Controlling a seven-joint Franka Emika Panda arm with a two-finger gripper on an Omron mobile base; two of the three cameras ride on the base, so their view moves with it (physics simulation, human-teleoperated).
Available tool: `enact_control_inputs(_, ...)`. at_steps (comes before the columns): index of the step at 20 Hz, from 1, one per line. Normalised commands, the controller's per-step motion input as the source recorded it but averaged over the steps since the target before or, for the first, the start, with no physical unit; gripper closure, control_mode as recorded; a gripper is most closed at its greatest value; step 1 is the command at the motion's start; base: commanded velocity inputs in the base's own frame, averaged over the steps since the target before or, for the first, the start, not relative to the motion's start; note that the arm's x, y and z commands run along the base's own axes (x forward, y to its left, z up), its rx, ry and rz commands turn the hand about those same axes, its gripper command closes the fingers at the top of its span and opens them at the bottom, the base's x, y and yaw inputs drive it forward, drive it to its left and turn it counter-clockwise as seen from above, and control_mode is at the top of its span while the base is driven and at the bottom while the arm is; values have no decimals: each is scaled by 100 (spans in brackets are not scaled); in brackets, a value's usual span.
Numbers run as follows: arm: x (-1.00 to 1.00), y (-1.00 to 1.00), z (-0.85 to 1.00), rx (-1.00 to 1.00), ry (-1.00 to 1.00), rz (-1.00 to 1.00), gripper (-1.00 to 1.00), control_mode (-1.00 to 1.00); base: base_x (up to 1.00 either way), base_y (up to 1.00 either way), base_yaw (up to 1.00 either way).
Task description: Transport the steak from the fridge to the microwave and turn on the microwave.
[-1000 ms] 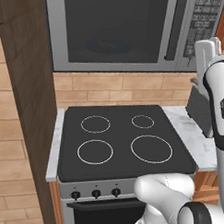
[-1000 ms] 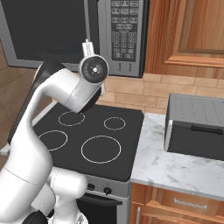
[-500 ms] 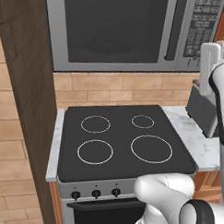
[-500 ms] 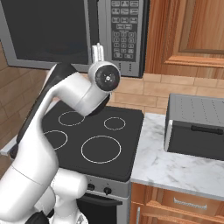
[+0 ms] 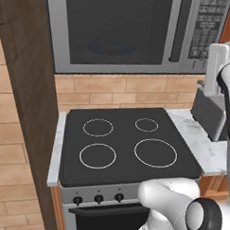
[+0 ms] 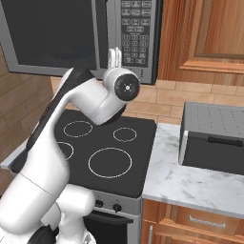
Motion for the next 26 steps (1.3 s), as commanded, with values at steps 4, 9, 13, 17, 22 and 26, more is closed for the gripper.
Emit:
enact_control_inputs(4,10,-11,0,7,-2,0,-100,-100,0,0,0)
enact_control_inputs(9,12,-5,0,4,-3,0,-100,-100,0,0,0)
enact_control_inputs(13,21,0,-3,1,-4,1,-100,-100,0,0,0)
enact_control_inputs(17,24,0,-6,1,-1,2,-100,-100,0,0,0)
enact_control_inputs(22,22,-2,-6,3,0,2,-100,-100,0,0,0)
enact_control_inputs(26,21,-4,-4,5,0,2,-100,-100,0,0,0)
